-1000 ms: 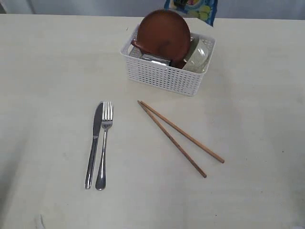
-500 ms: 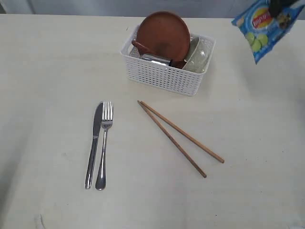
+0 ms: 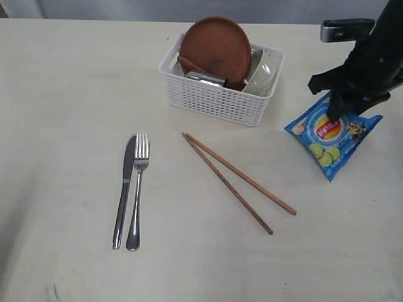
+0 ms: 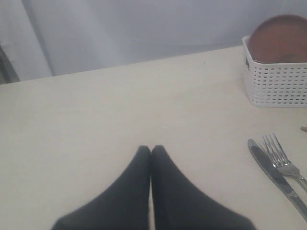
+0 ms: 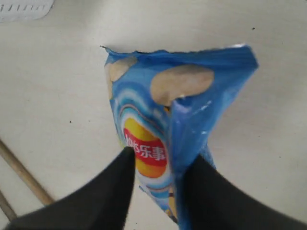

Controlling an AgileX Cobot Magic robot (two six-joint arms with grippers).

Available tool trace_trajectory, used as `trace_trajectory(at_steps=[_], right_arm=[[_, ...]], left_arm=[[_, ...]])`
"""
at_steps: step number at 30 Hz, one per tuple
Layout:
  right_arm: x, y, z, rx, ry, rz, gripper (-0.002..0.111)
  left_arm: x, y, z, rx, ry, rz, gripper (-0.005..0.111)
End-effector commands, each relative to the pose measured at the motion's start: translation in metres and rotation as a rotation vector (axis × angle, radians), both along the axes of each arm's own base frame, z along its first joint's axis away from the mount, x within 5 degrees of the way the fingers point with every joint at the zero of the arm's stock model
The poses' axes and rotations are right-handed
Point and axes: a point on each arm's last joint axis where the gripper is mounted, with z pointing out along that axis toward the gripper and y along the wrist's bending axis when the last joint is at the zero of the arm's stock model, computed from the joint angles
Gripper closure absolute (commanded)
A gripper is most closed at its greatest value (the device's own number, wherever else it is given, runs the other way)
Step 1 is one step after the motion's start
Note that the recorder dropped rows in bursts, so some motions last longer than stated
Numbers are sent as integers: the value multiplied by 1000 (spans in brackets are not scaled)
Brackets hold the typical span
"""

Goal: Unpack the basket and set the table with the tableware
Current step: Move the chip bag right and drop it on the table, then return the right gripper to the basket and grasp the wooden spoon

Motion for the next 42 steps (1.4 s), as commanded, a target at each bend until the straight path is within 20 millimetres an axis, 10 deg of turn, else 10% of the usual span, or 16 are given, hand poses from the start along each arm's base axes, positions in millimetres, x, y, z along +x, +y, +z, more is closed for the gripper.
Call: trace_trajectory(at_steps=[1,10,17,29,42], right_arm=[[3,-1,7,7,-45,53,49],[36,25,83,34,-263,128,56],[44,96,132,111,-492,278,56],[82,208,46,126,-370,432,56],[124,225,-24,44,-386,410,56]], left_arm=[[0,0,0,-4,-8,2,107],[0,0,0,-4,-8,2,107],[0,0,0,-4,-8,2,107],[0,0,0,-4,-8,2,107],[0,0,0,-4,-8,2,107]])
